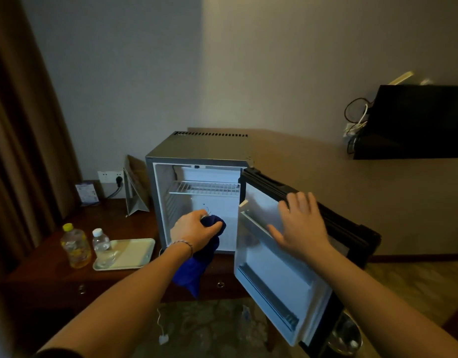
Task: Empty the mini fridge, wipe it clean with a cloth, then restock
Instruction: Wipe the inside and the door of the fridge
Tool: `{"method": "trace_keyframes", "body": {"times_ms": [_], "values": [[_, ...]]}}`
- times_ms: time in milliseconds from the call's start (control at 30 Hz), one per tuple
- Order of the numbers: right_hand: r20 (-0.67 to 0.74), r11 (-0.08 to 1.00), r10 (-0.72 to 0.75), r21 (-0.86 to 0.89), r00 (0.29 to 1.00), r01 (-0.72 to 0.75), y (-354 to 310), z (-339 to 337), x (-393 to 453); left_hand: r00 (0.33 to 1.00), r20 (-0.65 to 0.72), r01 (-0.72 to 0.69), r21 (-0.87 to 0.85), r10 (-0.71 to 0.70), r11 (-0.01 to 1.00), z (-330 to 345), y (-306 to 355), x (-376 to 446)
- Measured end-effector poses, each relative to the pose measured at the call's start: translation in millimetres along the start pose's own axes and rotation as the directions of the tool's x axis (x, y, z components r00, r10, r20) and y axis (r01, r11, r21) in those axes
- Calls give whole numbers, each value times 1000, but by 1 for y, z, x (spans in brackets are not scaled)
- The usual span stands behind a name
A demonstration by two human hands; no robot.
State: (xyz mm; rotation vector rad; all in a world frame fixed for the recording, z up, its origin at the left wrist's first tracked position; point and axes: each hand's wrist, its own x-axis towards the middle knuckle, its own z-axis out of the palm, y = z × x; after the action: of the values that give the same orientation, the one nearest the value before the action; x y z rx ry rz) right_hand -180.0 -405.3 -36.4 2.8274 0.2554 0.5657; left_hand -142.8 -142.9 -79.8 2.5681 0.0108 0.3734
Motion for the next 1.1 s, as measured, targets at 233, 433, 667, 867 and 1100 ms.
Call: {"method": "trace_keyframes", "body": {"times_ms": [233, 433, 667, 867, 1100], "values": [[103, 970, -225, 119, 969, 212, -84, 46, 48, 986, 5, -164, 140, 165, 976, 10, -45, 50], [265, 967, -208, 201, 942, 157, -137, 99, 103, 963, 120, -264, 240, 241, 934, 33, -97, 106], [385, 958, -168, 281, 908, 58, -178, 166, 143, 965, 134, -252, 217, 227, 943, 70, -150, 154], [481, 964, -129, 265, 867, -4, -185, 220, 186, 952, 230, -264, 294, 200, 919, 115, -164, 204], [570, 972, -138, 237, 810, -1, -184, 276, 225, 944, 304, -235, 346, 129, 909, 187, -180, 249]]}}
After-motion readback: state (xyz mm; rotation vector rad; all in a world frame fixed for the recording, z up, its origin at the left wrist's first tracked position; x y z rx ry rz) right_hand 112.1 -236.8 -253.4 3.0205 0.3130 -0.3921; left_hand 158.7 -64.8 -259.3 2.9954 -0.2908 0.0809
